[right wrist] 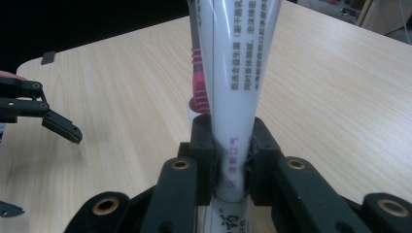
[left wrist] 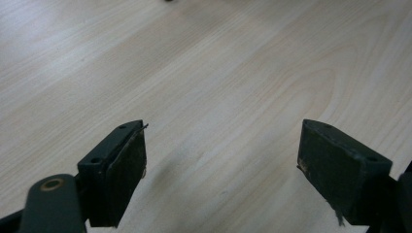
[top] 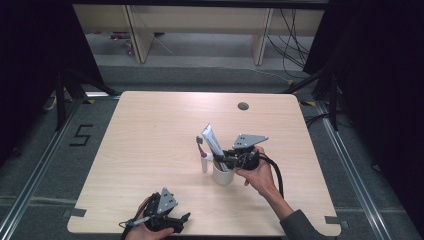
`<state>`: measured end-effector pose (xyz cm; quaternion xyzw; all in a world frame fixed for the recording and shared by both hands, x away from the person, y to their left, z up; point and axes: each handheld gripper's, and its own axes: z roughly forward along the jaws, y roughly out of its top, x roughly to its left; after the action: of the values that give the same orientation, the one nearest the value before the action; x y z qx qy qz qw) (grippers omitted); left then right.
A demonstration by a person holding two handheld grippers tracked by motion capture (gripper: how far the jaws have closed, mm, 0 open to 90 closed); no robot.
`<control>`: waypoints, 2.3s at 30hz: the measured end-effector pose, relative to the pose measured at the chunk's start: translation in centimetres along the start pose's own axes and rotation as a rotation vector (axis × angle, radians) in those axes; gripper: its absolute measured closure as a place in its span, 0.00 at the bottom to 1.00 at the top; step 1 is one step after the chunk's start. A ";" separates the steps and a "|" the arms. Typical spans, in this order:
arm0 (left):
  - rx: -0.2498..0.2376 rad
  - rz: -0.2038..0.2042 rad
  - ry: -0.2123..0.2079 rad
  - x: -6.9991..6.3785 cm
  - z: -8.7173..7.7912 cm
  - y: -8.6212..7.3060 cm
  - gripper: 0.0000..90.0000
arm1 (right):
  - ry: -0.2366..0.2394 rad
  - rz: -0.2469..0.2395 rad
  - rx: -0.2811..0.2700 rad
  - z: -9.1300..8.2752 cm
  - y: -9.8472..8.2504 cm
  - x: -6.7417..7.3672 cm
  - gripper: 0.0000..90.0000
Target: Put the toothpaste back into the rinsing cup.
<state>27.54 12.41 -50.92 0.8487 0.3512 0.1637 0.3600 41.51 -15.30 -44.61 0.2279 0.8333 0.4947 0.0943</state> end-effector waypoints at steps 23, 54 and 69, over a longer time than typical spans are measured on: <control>-0.001 0.001 -0.002 -0.1 0.1 0.0 0.20 | -0.017 -0.009 0.039 -0.4 -0.7 0.2 0.85; 0.017 0.011 -0.004 -0.1 0.1 0.0 0.20 | -0.022 0.043 0.064 -0.6 -1.8 0.0 0.74; 0.020 0.022 0.003 -0.1 0.0 0.0 0.20 | -0.045 0.039 -0.005 -2.7 -1.0 -0.1 0.62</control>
<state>27.54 12.33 -50.93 0.8558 0.3437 0.1654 0.3493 40.29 -17.84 -44.14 0.2548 0.8252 0.4932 0.1040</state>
